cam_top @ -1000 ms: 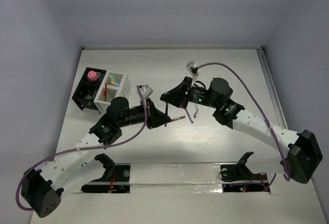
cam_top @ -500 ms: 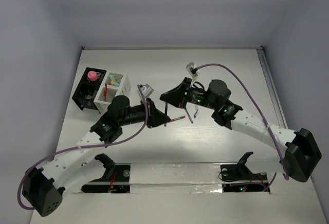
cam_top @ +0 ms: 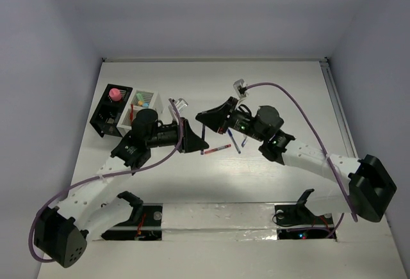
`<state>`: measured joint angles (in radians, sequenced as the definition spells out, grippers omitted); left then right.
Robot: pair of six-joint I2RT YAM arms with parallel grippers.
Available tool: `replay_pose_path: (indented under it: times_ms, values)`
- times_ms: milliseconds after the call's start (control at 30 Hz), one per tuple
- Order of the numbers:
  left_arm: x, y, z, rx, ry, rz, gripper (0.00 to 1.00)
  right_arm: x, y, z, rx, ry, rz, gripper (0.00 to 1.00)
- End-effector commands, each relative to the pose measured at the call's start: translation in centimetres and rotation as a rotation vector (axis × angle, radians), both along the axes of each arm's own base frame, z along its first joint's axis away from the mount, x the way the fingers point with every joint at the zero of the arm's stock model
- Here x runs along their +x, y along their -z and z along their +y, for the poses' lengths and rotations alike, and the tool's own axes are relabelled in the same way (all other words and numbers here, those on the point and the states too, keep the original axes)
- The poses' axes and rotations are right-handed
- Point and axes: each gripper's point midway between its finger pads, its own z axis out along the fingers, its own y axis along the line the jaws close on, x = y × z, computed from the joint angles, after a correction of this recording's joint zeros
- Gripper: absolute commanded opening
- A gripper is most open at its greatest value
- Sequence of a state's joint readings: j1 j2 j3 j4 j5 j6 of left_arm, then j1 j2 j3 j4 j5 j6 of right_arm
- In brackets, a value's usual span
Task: Sort the stationery into containers
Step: Close the pen cap on the pen, then place the pen in the storage box.
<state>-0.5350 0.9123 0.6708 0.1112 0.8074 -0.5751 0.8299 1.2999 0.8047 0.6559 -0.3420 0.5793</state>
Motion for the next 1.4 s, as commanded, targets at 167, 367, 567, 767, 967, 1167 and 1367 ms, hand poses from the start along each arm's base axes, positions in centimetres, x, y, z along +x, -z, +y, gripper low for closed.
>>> replay_pose_path:
  times_ms: [167,367,567,767,967,1167,1367]
  values:
    - [3.8,-12.6,1.8,-0.271,-0.220,-0.378,0.00,-3.4,6.9,0.9,-0.209,-0.105,0.195,0.00]
    - [4.7,-7.7,2.4,-0.166,-0.277,-0.297,0.35,-0.3,2.2,1.5,-0.069,-0.003,0.210,0.00]
    - [5.2,-5.2,3.3,-0.082,-0.329,-0.286,0.78,4.5,-0.9,0.8,0.066,0.137,0.218,0.00]
    - [5.0,-5.2,5.3,0.010,-0.415,-0.315,0.99,9.4,-2.0,2.1,0.120,0.208,0.207,0.00]
    - [5.6,-8.4,10.5,0.105,-0.670,-0.441,0.99,12.7,-1.4,6.1,0.136,0.145,0.182,0.00]
    - [5.4,-13.4,14.6,0.092,-0.868,-0.607,0.99,14.3,-3.8,11.3,0.198,0.059,0.092,0.00]
    - [5.8,-12.7,15.9,0.101,-0.942,-0.632,0.99,15.6,-1.9,17.3,0.144,0.046,0.019,0.00]
